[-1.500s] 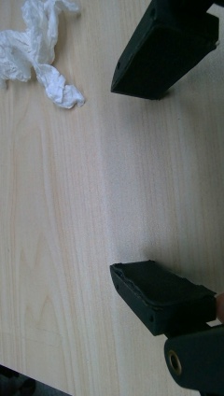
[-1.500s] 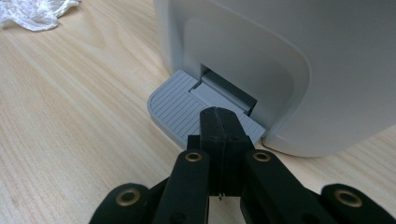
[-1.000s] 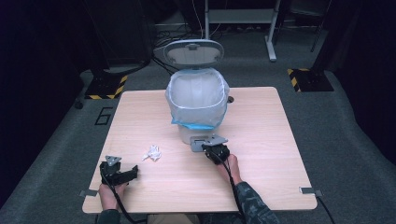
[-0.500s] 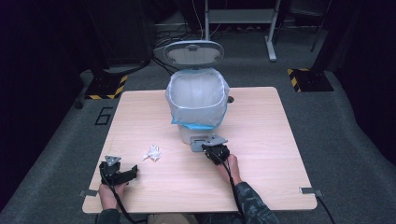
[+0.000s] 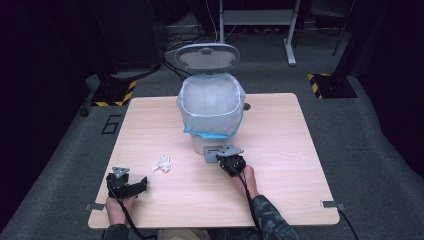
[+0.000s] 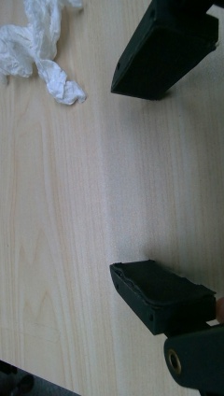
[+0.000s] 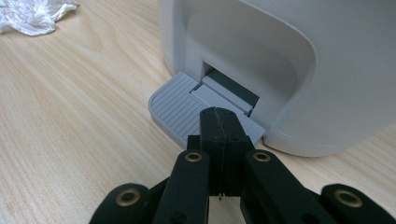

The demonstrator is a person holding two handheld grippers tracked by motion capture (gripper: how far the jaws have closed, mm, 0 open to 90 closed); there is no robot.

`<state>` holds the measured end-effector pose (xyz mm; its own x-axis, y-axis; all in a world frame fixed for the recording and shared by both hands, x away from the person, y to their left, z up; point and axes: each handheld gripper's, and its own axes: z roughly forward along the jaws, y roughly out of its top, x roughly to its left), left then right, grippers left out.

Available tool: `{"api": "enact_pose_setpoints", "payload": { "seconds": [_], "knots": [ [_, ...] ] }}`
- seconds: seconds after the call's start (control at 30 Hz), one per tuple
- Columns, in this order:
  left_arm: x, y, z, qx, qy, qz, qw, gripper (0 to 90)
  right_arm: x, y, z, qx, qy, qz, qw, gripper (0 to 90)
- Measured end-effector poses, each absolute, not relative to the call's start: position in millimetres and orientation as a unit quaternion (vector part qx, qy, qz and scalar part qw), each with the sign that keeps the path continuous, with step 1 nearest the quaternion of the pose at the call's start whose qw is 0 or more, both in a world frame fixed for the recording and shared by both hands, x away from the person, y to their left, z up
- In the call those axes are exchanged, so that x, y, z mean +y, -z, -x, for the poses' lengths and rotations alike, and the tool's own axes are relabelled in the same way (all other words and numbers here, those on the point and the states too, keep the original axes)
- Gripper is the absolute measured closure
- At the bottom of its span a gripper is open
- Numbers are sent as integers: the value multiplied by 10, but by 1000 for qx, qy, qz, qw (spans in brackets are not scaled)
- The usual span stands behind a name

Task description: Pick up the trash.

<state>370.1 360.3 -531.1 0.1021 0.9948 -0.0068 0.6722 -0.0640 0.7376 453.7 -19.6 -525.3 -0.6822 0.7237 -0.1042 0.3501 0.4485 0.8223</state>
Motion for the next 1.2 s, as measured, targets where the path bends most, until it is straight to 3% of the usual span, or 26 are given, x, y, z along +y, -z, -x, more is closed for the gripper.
{"api": "enact_pose_setpoints", "payload": {
  "seconds": [0.5,0.97,1.13,1.2],
  "knots": [
    [3638,5086,-3735,615,-255,-665,339,44,-200,5252,-4540,820,-411,-328,226,900],
    [3087,5185,-4134,587,-202,-699,357,26,-204,5251,-4546,817,-415,-335,219,900],
    [2946,5224,-4262,576,-202,-712,347,42,-209,5249,-4550,817,-416,-336,216,900],
    [2886,5241,-4298,569,-206,-721,337,99,-202,5251,-4545,818,-414,-334,220,900]
  ]
}}
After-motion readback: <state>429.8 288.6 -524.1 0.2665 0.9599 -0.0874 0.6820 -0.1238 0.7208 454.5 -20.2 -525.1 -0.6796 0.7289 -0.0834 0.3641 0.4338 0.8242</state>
